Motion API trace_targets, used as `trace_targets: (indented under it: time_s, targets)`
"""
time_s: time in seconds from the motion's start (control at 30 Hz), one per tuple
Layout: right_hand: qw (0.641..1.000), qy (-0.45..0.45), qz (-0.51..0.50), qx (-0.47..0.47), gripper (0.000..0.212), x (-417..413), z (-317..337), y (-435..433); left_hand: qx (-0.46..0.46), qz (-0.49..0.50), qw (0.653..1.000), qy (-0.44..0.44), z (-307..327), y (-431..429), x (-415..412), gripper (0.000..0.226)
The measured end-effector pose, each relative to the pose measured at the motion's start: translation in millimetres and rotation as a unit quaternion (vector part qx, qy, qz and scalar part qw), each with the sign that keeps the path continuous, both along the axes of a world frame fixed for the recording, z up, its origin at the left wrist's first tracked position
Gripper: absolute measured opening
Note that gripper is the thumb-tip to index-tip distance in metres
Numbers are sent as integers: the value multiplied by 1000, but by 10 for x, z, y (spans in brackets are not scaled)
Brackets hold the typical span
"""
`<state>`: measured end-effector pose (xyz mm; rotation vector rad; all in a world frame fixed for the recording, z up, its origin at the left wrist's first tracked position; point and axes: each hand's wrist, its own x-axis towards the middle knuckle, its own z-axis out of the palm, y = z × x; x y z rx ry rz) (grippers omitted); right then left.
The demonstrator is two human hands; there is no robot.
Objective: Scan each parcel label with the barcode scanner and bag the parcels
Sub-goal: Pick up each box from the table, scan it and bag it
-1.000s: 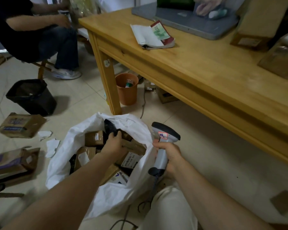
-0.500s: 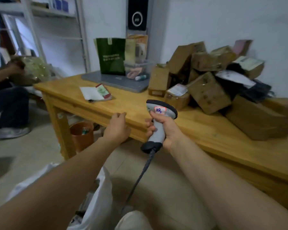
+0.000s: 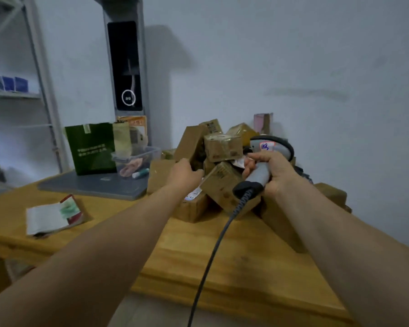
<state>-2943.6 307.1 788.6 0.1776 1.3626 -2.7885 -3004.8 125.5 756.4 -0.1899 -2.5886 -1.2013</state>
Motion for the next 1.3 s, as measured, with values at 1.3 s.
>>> trace_targets:
  time_s: [1.3]
  targets:
    - [966, 62, 85, 237, 8, 573, -276, -671, 485, -10, 869, -99, 87, -758, 381, 54]
